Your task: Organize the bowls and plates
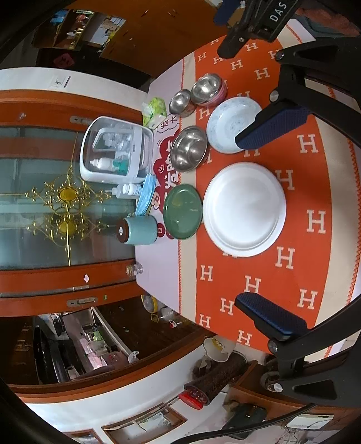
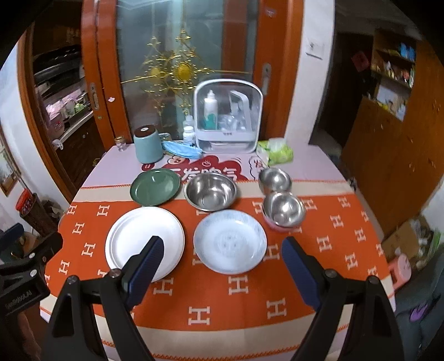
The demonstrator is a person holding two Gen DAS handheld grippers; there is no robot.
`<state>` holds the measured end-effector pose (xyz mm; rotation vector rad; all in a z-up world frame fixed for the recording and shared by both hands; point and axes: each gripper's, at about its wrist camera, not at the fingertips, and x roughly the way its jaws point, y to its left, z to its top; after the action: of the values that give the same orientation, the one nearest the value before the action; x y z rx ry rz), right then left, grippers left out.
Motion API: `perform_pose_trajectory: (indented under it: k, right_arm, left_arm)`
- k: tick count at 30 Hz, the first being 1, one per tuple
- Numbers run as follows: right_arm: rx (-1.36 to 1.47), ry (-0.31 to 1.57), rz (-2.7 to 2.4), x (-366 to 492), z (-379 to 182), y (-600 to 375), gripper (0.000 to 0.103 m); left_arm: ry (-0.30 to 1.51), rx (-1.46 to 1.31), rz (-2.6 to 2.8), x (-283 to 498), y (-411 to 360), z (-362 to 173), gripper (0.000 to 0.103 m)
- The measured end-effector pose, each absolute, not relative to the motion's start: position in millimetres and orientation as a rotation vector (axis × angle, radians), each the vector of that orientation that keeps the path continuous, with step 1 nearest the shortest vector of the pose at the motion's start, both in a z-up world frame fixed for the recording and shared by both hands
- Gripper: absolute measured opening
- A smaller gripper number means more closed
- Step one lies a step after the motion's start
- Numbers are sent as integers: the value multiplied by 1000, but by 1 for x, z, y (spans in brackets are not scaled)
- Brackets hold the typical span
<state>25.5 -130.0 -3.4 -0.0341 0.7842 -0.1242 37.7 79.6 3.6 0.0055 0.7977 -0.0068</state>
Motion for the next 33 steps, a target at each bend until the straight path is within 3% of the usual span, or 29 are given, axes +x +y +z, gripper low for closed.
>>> perform_pose_trajectory:
  k: [18,27,29,31,33]
  right_arm:
    - [-40,621,-28,52,15,-98,87]
    - [-71,848,98,121,-37,-80,87]
    - [-72,897,103,140,-57,-79,83]
    - [-56,969,127,163,-83,-80,66]
    - [-22,1055,143,185,-109,-81,60]
  left_arm:
    - [777,-33,25,72,129,2,102]
    - [864,-182,-36,119,180,-40,102]
    - [888,-176,-23,133,189,-56,102]
    - [931,-151,-16,151,197,-78,101]
    - [976,-136,-35,165,202,-98,100]
